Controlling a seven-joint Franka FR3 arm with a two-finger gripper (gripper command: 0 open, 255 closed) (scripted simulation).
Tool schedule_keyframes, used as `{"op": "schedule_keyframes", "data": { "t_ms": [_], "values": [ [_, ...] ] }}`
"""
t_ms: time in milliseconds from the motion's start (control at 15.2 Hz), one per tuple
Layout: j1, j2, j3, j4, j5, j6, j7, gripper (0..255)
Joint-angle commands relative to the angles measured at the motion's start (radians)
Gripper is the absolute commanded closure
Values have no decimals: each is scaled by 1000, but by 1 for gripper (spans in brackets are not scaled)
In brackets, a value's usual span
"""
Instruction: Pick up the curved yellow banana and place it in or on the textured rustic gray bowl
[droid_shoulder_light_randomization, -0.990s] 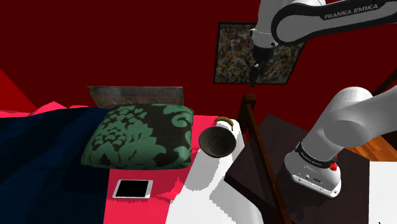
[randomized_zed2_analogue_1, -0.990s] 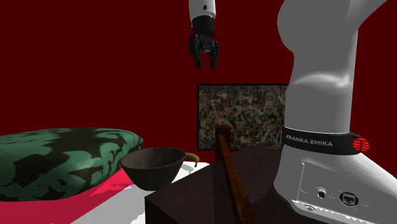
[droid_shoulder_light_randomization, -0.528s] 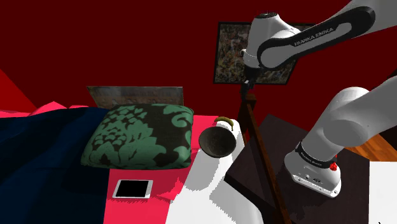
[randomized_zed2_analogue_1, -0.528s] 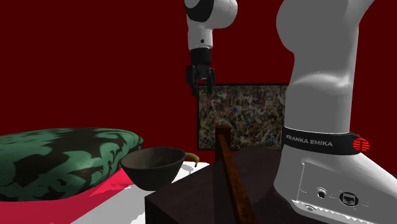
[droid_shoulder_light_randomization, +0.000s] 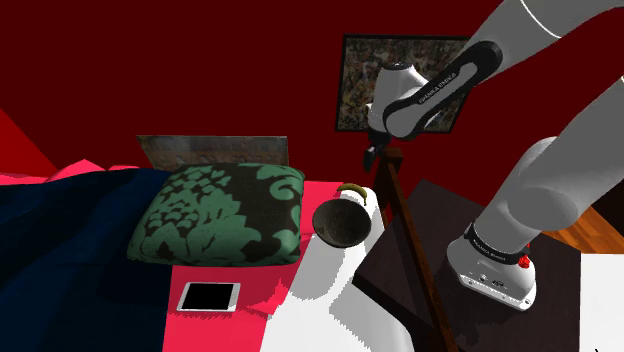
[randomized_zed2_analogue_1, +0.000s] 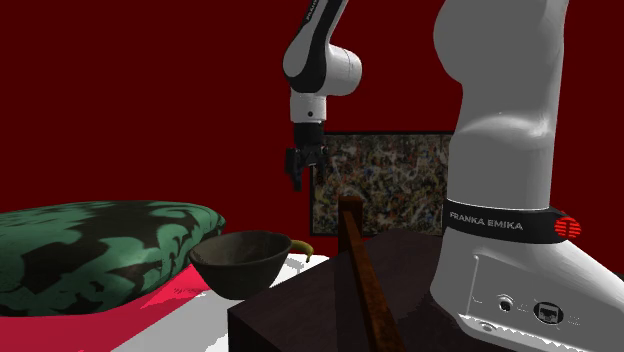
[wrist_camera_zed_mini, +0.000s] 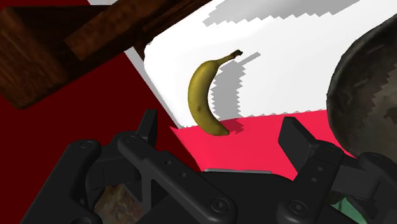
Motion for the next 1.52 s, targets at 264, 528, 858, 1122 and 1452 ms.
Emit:
{"op": "schedule_keyframes", "data": {
  "t_ms": [264, 528, 858, 1122, 1452],
  "values": [
    [-1, 290, -8, 62, 85, 248, -70, 0],
    [-39, 450, 35, 126, 156, 353, -128, 0],
    [-55, 540, 52, 152, 166, 417, -135, 0],
    [-62, 587, 60, 167, 169, 448, -138, 0],
    [-62, 587, 59, 167, 169, 448, -138, 0]
  ]
}}
